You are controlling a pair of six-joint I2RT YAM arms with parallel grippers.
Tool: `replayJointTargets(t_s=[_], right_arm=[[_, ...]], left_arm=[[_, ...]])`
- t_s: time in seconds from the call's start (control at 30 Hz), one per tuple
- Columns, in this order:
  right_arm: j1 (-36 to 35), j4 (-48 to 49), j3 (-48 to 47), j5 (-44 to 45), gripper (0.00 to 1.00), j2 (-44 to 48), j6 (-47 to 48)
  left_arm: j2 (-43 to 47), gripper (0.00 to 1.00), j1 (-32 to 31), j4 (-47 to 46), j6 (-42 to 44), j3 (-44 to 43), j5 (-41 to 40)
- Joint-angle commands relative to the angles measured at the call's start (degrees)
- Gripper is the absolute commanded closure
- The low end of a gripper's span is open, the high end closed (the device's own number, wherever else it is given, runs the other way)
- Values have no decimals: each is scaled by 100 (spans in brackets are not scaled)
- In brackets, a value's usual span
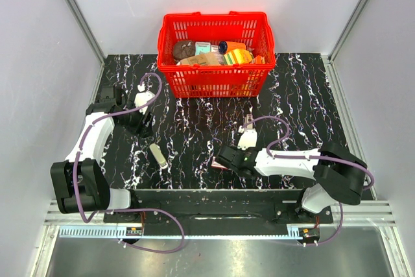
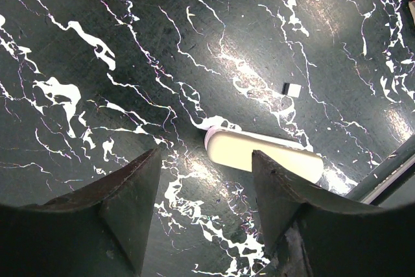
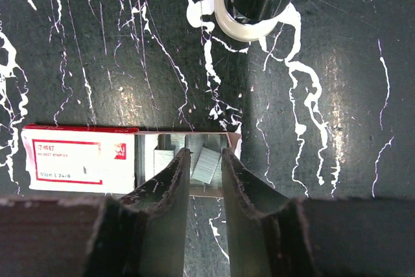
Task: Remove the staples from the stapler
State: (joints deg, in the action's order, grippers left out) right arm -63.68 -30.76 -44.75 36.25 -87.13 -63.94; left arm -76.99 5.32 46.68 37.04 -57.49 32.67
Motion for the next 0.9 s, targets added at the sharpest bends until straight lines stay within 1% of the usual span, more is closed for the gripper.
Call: replayJointTargets(t_s=[0.0, 0.23, 0.33, 0.4, 0.43, 0.6, 0.77, 0.87], right_arm=[[22, 62, -69, 75, 69, 73, -31], [22, -210, -420, 250, 68, 565, 154], [66, -307, -456, 418, 67, 951, 215], [250, -299, -298, 322, 67, 1206, 172], [399, -246, -175, 200, 67, 1347, 163], [1190, 289, 869, -609, 73, 1945, -65], [1665, 790, 1618, -1260, 80, 2385, -215], [1867, 1246, 1917, -1681, 81, 2394, -233]], left_arm=[[123, 37, 21, -62, 67, -60, 231], [70, 37, -31, -53, 14, -156, 328], [-44, 37, -268, -123, -73, -227, 285], [-62, 37, -488, -246, -135, -245, 144], [-70, 37, -793, -360, -161, -219, 48], [-307, 36, -1760, -747, -320, -209, -330], [-685, 36, -2474, -1055, -312, -183, -586], [-835, 36, -2860, -1248, -136, -78, -664]])
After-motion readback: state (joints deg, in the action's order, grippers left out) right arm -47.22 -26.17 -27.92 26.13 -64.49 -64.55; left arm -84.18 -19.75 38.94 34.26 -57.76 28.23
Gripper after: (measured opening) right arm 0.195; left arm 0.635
